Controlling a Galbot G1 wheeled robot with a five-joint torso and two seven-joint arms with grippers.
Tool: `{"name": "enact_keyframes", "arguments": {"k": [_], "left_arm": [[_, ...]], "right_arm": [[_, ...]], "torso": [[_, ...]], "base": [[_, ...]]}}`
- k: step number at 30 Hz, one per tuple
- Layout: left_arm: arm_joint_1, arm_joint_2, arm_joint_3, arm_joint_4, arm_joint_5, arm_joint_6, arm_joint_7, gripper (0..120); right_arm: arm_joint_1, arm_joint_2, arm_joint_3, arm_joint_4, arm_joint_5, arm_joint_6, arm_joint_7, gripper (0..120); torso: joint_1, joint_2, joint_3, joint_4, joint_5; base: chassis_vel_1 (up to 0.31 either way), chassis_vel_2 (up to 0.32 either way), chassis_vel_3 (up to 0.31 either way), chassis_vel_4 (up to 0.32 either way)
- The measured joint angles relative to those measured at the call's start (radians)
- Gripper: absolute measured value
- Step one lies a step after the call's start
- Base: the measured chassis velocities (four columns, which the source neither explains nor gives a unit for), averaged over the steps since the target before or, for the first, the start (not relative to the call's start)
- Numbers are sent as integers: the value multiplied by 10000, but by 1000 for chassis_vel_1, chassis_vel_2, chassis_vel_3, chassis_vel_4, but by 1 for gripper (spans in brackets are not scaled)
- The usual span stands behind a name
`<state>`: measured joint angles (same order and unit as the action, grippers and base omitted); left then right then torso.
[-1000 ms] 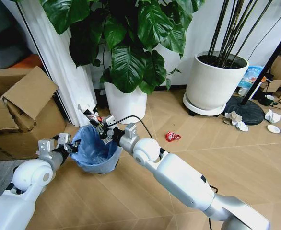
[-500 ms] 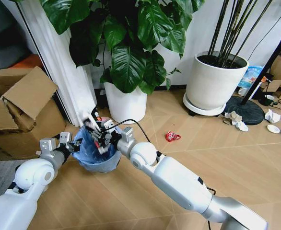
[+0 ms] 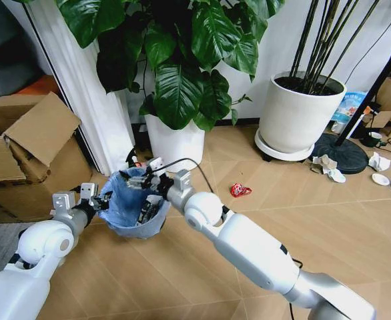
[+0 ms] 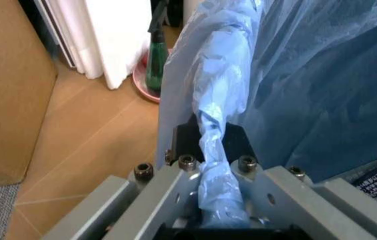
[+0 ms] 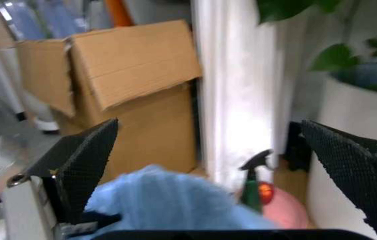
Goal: Pick up the trash bin and place the garbage on the floor into it.
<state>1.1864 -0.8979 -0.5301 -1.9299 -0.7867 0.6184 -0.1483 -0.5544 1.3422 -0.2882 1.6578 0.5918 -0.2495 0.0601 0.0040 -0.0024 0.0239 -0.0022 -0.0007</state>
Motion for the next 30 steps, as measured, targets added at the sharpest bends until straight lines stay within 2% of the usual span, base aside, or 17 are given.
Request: {"name": "enact_keyframes", "arguments": {"k": [15, 18, 22, 30], "left_arm": [[86, -182, -187, -16, 110, -111, 163, 0], [198, -281, -238, -90, 150, -132, 175, 0], [241, -341, -240, -149, 186, -161, 181, 0], [320, -432, -231, -225, 245, -178, 176, 0]], "right_arm": [[-939, -1100, 1735, 516, -133, -609, 335, 100], [-1798, -1657, 2453, 669, -335, -673, 316, 100], [-2734, -2022, 3120, 864, -479, -702, 241, 100], [-3992, -2422, 4099, 1273, -725, -657, 47, 100]], "torso": [[0, 0, 0, -3, 0], [-1, 0, 0, -4, 2], [-1, 0, 0, -2, 3], [0, 0, 0, -1, 1]], "base": [[0, 0, 0, 0], [0, 0, 0, 0], [0, 0, 0, 0], [0, 0, 0, 0]]}}
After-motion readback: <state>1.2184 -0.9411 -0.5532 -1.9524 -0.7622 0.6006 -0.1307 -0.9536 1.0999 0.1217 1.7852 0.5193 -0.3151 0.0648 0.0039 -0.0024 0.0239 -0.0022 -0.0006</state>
